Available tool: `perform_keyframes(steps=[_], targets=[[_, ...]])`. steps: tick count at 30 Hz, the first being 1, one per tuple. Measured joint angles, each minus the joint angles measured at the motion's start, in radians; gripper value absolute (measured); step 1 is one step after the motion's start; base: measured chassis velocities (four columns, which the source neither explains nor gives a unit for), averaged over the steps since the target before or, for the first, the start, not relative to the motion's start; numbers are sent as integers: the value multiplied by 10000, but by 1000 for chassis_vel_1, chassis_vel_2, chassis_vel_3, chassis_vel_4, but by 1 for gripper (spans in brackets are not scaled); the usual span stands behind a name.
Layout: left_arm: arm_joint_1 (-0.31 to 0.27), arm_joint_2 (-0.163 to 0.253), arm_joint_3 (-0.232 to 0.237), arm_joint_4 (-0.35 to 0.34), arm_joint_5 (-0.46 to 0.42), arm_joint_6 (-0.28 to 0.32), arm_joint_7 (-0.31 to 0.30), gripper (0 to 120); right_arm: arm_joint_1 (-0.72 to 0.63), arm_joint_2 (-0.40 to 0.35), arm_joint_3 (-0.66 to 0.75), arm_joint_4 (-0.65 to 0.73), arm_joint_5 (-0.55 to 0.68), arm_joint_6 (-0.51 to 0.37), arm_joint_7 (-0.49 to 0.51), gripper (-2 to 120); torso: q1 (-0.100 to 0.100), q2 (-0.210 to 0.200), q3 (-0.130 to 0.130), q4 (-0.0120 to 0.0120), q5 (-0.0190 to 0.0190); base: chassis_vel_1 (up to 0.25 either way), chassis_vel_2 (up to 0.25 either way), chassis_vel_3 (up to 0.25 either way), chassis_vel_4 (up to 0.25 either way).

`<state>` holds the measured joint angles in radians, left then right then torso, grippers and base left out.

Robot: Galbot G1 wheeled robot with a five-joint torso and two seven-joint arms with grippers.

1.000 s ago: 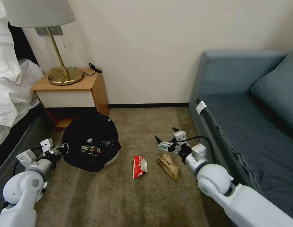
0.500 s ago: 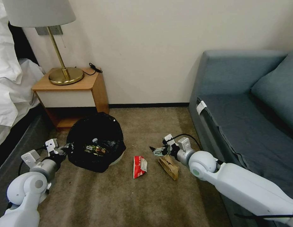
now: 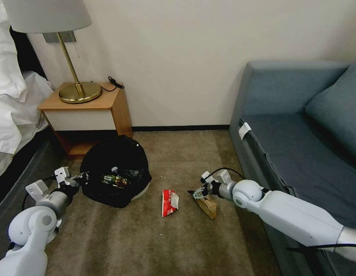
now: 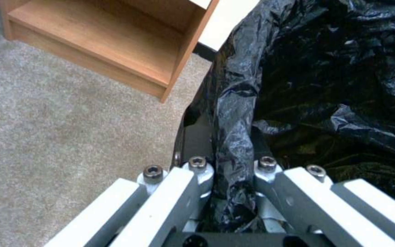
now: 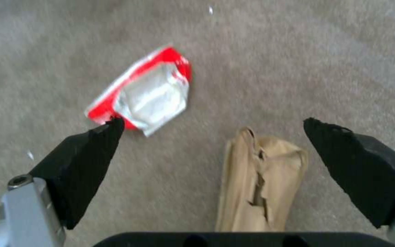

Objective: Pick up the trash bin, then pick up the garbage on the floor and place it into the trash bin.

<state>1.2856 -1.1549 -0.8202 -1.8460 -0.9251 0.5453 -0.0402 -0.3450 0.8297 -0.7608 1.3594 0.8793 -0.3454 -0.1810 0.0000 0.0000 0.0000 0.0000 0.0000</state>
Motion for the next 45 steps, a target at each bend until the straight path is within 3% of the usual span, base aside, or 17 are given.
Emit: perform_keyframes(steps=[6,16,30,36,45], targets=[[-1,-65,15,7,31,-1,20,4,264,73,-405,-588,32,-100,-512,100,0,1,0,-1,0,0,0,0,0],[54,-81,-50,-264,-41,11,37,4,552,725,-1095,-3129,-619,197,-1655,100,0,0,0,-1,1,0,0,0,0],[-21,-125,-77,-20,-25,-11,105,4,210,1216,-1075,-3944,-672,399,-1777,100,0,1,0,-1,-1,0,0,0,0],[-123,-75,-80,81,-58,-24,122,4,84,1827,-1008,-5120,-1339,907,-1960,100,0,0,0,0,1,0,0,0,0],[-302,2,-39,267,-105,-45,168,4,-25,2171,-954,-5834,-1809,1364,-1857,100,0,0,0,0,0,0,0,0,0]])
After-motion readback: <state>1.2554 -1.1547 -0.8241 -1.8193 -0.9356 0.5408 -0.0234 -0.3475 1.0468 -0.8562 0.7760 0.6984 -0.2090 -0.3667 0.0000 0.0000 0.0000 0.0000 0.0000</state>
